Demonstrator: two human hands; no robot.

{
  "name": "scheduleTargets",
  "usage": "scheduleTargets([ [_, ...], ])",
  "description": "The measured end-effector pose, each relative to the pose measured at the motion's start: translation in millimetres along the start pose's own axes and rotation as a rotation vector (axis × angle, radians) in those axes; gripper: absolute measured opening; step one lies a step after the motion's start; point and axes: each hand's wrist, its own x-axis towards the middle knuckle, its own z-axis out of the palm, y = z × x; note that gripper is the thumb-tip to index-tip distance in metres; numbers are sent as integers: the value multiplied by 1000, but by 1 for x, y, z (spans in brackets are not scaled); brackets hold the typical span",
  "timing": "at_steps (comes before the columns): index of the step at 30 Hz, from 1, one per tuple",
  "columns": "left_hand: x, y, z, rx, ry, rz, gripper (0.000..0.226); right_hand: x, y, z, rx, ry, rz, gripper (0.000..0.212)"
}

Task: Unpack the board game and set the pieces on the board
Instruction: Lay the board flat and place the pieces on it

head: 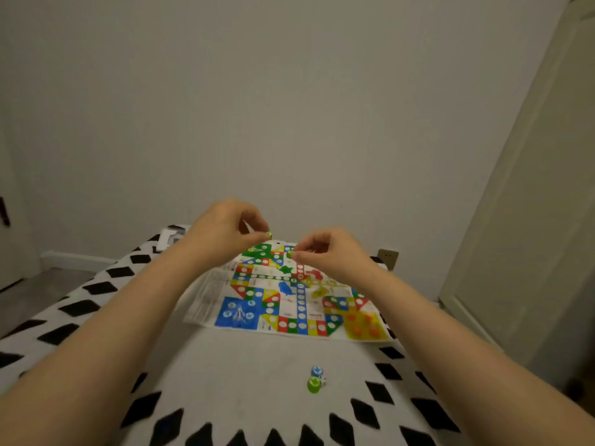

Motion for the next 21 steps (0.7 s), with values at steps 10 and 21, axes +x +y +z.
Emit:
scheduleTargets([
  [10,83,-56,30,-5,-128,-147,5,101,17,33,-6,25,89,10],
  [21,95,-97,54,57,-233,-200,13,127,38,63,-85,-63,156,7],
])
